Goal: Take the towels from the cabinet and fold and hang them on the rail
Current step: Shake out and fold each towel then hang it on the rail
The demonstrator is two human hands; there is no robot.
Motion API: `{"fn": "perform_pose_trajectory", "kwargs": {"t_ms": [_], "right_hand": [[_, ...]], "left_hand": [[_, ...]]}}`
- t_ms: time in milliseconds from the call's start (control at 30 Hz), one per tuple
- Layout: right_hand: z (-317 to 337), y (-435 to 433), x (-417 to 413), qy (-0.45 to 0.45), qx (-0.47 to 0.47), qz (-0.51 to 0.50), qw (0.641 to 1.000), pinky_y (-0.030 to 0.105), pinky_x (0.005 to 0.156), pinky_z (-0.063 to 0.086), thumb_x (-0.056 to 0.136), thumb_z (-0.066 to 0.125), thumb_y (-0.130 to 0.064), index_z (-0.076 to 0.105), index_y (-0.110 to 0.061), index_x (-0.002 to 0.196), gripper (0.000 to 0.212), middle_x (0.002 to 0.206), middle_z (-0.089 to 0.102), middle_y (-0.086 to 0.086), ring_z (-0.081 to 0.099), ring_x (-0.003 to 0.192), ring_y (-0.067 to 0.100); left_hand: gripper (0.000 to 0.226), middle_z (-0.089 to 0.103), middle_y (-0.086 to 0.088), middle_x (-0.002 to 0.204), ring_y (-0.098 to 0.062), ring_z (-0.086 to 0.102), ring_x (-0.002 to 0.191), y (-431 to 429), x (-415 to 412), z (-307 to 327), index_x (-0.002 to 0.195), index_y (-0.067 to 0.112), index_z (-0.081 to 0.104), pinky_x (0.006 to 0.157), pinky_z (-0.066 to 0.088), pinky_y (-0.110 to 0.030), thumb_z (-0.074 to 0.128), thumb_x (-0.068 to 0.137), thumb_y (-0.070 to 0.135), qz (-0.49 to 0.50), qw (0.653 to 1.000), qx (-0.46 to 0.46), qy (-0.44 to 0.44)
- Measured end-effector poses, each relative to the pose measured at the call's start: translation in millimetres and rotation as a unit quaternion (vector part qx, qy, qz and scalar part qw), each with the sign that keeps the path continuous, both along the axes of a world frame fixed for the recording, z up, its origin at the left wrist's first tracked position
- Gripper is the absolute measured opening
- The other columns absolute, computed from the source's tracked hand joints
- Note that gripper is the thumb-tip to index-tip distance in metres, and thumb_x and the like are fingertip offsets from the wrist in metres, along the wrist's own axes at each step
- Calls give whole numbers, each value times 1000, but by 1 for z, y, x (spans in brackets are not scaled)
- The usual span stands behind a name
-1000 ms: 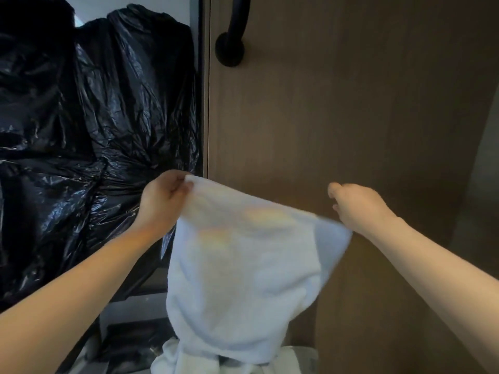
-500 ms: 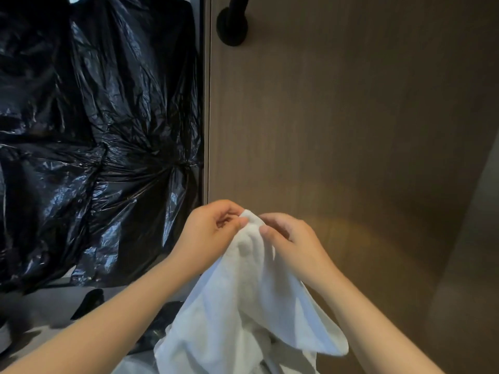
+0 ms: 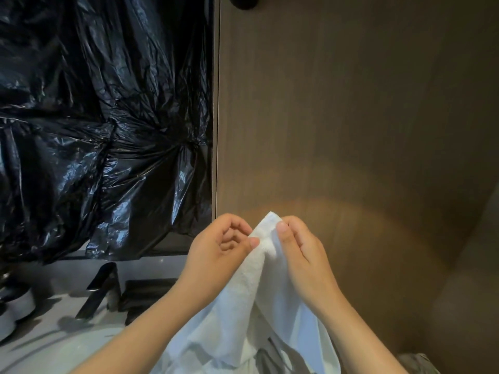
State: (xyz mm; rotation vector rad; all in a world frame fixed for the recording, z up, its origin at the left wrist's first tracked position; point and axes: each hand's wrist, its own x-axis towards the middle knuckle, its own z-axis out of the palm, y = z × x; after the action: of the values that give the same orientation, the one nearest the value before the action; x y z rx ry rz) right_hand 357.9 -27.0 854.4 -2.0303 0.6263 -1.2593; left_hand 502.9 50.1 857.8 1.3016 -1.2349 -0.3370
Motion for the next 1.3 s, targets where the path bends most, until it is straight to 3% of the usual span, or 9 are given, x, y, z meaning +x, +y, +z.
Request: {"fn": "perform_pose_trajectory", "kwargs": {"t_ms": [100, 300, 433, 533, 767, 933, 1100, 1167, 1300], "right_hand": [[3, -1, -5, 2, -32, 2, 999, 13, 57, 37, 101, 45, -36, 57, -16, 82, 31, 68, 52, -6, 44, 61, 1], [6, -5, -12, -10, -29, -5, 999, 13, 54, 34, 94, 49, -34, 54, -24, 73, 24, 61, 47, -16, 41, 57, 1], [12, -11, -13, -16, -45, -22, 999, 12, 54, 35, 96, 51, -32, 54, -26, 71, 26, 61, 47, -15, 42, 57, 1], [20, -18, -15, -29, -59, -40, 997, 11, 55, 36, 99, 53, -25, 53, -28, 70, 30, 61, 47, -17, 42, 57, 0], [55, -46, -28, -58, -109, -99, 987, 11, 55, 34, 100, 51, -26, 53, -21, 71, 30, 62, 47, -14, 44, 60, 2], [86, -65, -35, -61, -147, -141, 977, 12, 53, 32, 100, 50, -24, 49, -15, 67, 34, 62, 44, -7, 41, 58, 1], [105, -77, -33, -57, -163, -157, 972, 10, 53, 32, 99, 49, -24, 42, -21, 63, 37, 61, 42, -10, 41, 57, -1], [111, -82, -33, -55, -166, -168, 970, 11, 53, 32, 100, 49, -24, 43, -22, 63, 37, 62, 42, -10, 41, 57, -1], [123, -90, -39, -72, -162, -188, 966, 8, 53, 33, 100, 48, -25, 43, -25, 64, 37, 62, 43, -11, 43, 56, -4]], "left_hand": [[10, 66, -3, 76, -13, 61, 68, 0, -5, 1, 85, 20, 65, 68, 53, -25, 73, 84, 15, -8, 1000, -13, -14], [7, 69, -8, 81, -23, 67, 77, -1, -5, -1, 88, 19, 68, 75, 55, -30, 73, 85, 21, -86, 996, 10, -20], [49, 49, -19, 63, -15, 42, 57, -6, 1, -8, 69, -1, 60, 56, 35, -28, 67, 87, 45, -105, 988, 45, -104], [64, 37, -23, 62, -16, 34, 55, -7, 7, -12, 63, -7, 49, 56, 29, -28, 64, 82, 52, -105, 986, 62, -115], [61, 43, -19, 60, -13, 37, 55, -10, 21, -24, 70, -4, 60, 56, 34, -25, 63, 81, 56, -108, 982, 71, -140], [33, 48, 6, 56, -3, 41, 53, -19, 33, -38, 67, 10, 67, 54, 34, -13, 68, 88, 35, -62, 981, 84, -163], [39, 49, -11, 63, -4, 37, 56, -34, 47, -49, 73, 2, 68, 55, 31, -15, 65, 89, 37, -34, 977, 95, -189], [39, 47, -12, 61, -4, 36, 55, -38, 53, -50, 67, 3, 64, 54, 30, -17, 64, 89, 36, -22, 974, 99, -204], [49, 29, 1, 54, -7, 30, 49, -46, 70, -48, 53, 14, 35, 49, 25, -19, 64, 91, 29, 13, 964, 117, -237]]}}
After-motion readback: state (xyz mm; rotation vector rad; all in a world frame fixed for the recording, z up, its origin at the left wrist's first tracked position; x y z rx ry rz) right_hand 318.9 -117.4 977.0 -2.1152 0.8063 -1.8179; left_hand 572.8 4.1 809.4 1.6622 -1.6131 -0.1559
